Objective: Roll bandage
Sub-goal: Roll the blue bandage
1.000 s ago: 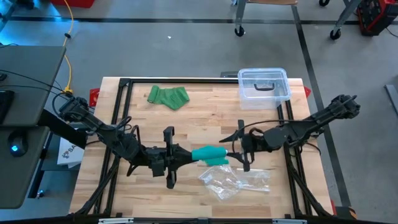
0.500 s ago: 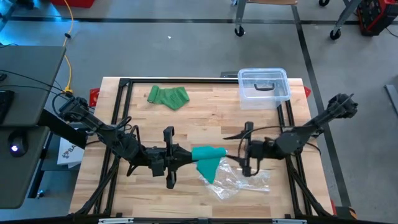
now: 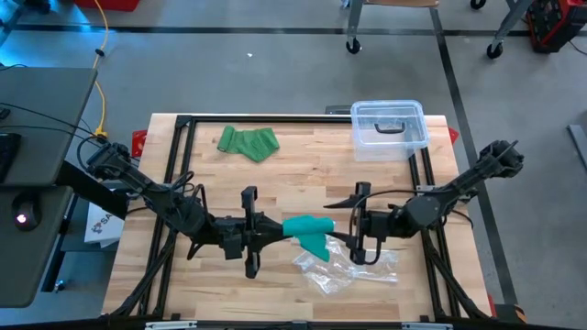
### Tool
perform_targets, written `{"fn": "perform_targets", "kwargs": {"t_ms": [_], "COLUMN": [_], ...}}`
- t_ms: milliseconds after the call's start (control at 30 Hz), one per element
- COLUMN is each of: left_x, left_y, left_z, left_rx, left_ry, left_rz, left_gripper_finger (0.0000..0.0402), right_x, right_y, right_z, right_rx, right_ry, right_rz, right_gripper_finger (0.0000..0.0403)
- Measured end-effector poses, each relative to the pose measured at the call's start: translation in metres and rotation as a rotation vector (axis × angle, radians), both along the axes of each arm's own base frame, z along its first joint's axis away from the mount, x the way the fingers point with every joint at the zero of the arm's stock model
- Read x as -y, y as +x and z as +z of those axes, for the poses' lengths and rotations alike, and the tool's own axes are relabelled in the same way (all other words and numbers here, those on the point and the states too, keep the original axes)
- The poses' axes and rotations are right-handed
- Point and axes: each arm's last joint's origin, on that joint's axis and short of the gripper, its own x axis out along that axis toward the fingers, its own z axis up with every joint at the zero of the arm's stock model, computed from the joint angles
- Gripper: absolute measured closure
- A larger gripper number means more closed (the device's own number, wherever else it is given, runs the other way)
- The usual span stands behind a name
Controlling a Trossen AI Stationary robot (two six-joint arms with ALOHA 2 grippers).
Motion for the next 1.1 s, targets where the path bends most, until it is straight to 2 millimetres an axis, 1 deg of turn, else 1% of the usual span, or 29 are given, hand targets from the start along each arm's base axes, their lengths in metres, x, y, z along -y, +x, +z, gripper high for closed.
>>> {"fn": "perform_targets", "kwargs": {"t_ms": [167,267,400,433,467,567,600,667,733,833,933,1000,1100], "left_x": [0.0,0.0,0.0,0.0,0.0,0.0,0.0,0.0,0.0,0.0,0.0,0.0,0.0], "left_y": [0.0,0.0,0.0,0.0,0.0,0.0,0.0,0.0,0.0,0.0,0.0,0.0,0.0], "left_z": [0.0,0.0,0.0,0.0,0.0,0.0,0.0,0.0,0.0,0.0,0.0,0.0,0.0], "left_rx": [0.0,-0.001,-0.001,-0.002,-0.002,-0.002,-0.001,-0.001,0.0,0.001,0.001,0.001,0.0], "left_ry": [-0.002,-0.001,0.0,0.0,0.0,0.0,0.0,0.0,-0.001,-0.001,-0.001,-0.001,-0.001], "left_rz": [0.0,0.0,0.0,0.0,0.0,0.0,0.001,0.0,0.0,0.0,0.0,0.0,0.0], "left_gripper_finger": [0.0395,0.0395,0.0395,0.0395,0.0395,0.0395,0.0395,0.0395,0.0395,0.0395,0.0395,0.0395,0.0395], "right_x": [0.0,-0.002,-0.007,-0.008,-0.011,-0.018,-0.02,-0.021,-0.02,-0.022,-0.025,-0.026,-0.028], "right_y": [0.0,0.001,-0.007,-0.01,-0.012,-0.014,-0.013,-0.01,-0.002,0.012,0.023,0.026,0.025], "right_z": [0.011,0.016,0.027,0.031,0.033,0.035,0.034,0.034,0.03,0.022,0.02,0.019,0.022], "right_rx": [0.016,-0.041,-0.17,-0.186,-0.198,-0.209,-0.205,-0.191,-0.189,-0.181,-0.131,-0.111,-0.092], "right_ry": [0.007,-0.027,-0.058,-0.058,-0.056,-0.044,-0.032,-0.004,-0.005,-0.033,-0.059,-0.086,-0.106], "right_rz": [-0.021,-0.04,-0.257,-0.277,-0.264,-0.121,-0.1,-0.121,-0.167,-0.164,-0.163,-0.195,-0.239], "right_gripper_finger": [0.0156,0.0156,0.0156,0.0156,0.0156,0.0156,0.0156,0.0156,0.0156,0.0156,0.016,0.0174,0.0214]}}
